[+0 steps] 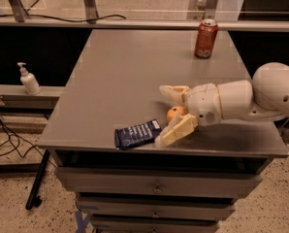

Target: Move orange near rxbar blueberry

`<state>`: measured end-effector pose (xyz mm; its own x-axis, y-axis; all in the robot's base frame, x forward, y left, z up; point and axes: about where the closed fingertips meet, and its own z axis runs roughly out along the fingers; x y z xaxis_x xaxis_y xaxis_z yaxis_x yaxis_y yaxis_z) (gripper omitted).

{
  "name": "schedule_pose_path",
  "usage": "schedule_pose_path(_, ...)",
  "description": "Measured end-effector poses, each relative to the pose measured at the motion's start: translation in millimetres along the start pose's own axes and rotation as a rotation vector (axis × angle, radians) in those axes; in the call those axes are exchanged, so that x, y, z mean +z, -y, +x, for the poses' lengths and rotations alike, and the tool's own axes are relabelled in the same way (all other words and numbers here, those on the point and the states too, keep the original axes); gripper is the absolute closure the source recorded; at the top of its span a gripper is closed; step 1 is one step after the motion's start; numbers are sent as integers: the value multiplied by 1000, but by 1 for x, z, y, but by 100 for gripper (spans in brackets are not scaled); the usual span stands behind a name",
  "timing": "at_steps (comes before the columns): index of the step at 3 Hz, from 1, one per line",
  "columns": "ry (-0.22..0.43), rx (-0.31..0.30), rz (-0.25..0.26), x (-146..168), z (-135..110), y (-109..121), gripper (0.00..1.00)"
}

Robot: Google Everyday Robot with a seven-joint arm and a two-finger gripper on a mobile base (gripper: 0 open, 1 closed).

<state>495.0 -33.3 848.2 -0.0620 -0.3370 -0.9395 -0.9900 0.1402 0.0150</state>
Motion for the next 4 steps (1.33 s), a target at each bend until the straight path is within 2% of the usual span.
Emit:
schedule_pose_path(1,21,-14,55,-14,-12,7,0)
schedule_pose_path(2,8,-23,167,-54,-14,20,0)
schedule_pose_path(3,-49,52,352,-123,5,32,0)
schedule_pose_path(4,-56,32,341,-125,0,37,0)
